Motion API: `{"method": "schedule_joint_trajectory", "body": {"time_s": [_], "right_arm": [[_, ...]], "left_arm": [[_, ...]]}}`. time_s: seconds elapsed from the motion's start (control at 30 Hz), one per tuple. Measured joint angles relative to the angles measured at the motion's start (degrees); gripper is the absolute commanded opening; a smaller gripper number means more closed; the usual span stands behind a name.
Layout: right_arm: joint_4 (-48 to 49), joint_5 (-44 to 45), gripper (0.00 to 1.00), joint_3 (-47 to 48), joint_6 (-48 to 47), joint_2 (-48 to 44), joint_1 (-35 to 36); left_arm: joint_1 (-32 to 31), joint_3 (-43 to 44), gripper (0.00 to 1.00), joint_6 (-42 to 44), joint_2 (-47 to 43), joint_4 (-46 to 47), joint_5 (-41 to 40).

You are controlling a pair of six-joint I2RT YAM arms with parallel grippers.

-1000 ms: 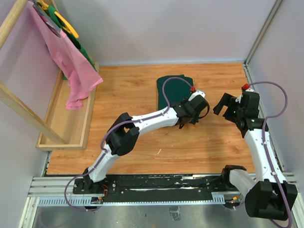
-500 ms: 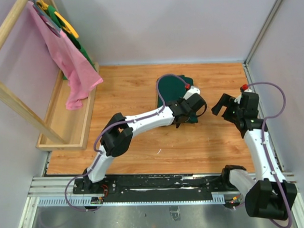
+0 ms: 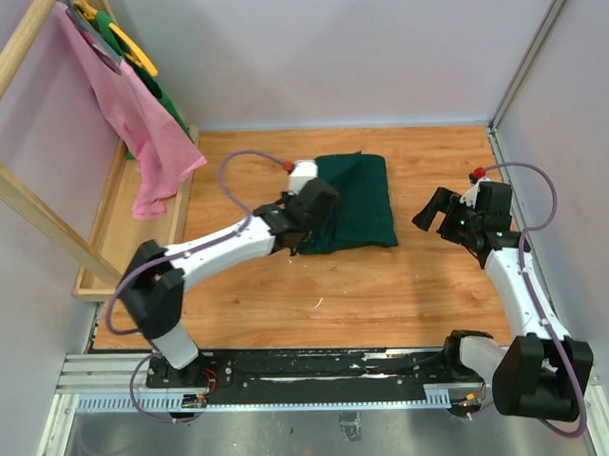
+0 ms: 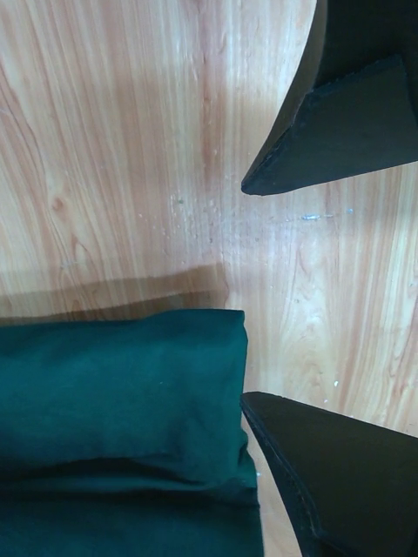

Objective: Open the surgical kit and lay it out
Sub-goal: Open the surgical kit at the center of the board.

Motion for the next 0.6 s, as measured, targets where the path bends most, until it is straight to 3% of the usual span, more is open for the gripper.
{"method": "schedule_joint_trajectory", "body": {"time_s": [0.13,0.27,0.3,0.43,0.5,0.6], "right_arm": [[0.81,-2.64,0.97,0.04,-0.68,3.61,1.95],[-0.76,-1.66,0.97,3.3,-3.13,7.43,11.43],[-1.77,-0.09,0.97,5.49,-4.13,9.01,15.02],[-3.76,5.9,0.93,13.38,-6.88,14.97,26.58],[-4.92,10.34,0.9,17.35,-8.22,18.51,32.52],[-7.45,16.92,0.88,22.91,-9.97,24.72,40.24]], "left_arm": [[5.68,-11.98,0.0,-3.74,-11.15,3.54,-1.14],[9.44,-22.32,0.06,-6.38,-18.69,6.73,-1.18],[10.4,-24.37,0.14,-6.93,-19.52,7.34,-1.03],[13.86,-30.93,0.61,-8.35,-20.11,9.92,-0.28],[15.72,-33.24,0.79,-8.57,-20.11,10.49,-0.35],[17.55,-35.17,0.84,-8.83,-20.68,11.23,0.02]]}}
